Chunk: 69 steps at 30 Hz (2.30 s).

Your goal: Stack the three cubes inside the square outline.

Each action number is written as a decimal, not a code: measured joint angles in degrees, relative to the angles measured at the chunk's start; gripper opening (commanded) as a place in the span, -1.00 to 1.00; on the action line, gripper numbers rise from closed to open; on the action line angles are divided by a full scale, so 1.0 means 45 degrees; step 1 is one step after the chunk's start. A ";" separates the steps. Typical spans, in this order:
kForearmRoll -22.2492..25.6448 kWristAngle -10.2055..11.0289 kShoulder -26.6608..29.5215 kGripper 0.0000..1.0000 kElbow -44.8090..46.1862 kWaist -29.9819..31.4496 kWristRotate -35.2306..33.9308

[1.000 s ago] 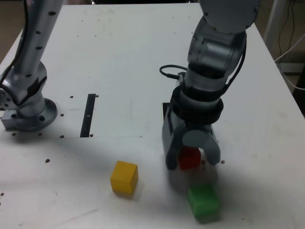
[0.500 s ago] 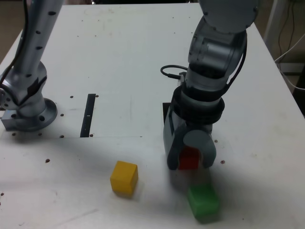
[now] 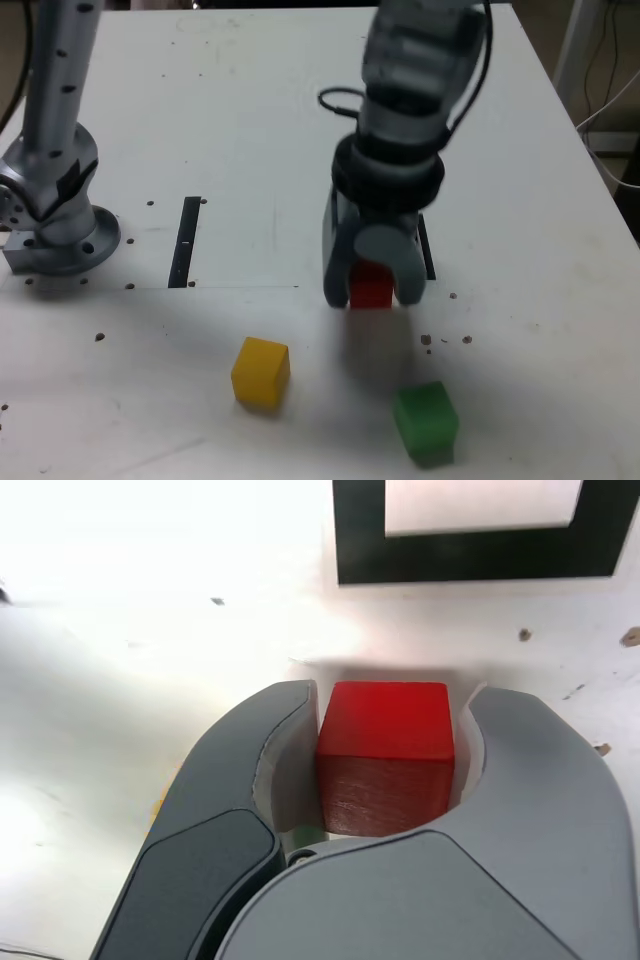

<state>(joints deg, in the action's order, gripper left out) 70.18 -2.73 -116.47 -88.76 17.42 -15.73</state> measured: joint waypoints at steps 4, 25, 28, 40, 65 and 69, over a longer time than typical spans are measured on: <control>0.0099 0.0034 0.0409 -0.38 0.0331 -0.0808 0.1112; -0.0200 -0.0238 -0.0208 -0.37 0.0300 -0.3277 0.3897; -0.0291 -0.0254 -0.0512 -0.37 0.0260 -0.3354 0.3943; -0.0699 -0.0261 -0.0999 0.03 0.0032 -0.3595 0.4084; -0.1022 -0.0151 -0.0157 0.99 0.1000 -0.3802 0.4179; -0.0980 -0.0057 0.0569 0.99 0.1386 -0.3803 0.4115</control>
<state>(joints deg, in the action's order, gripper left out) 65.77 -2.99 -113.91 -82.52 0.30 2.79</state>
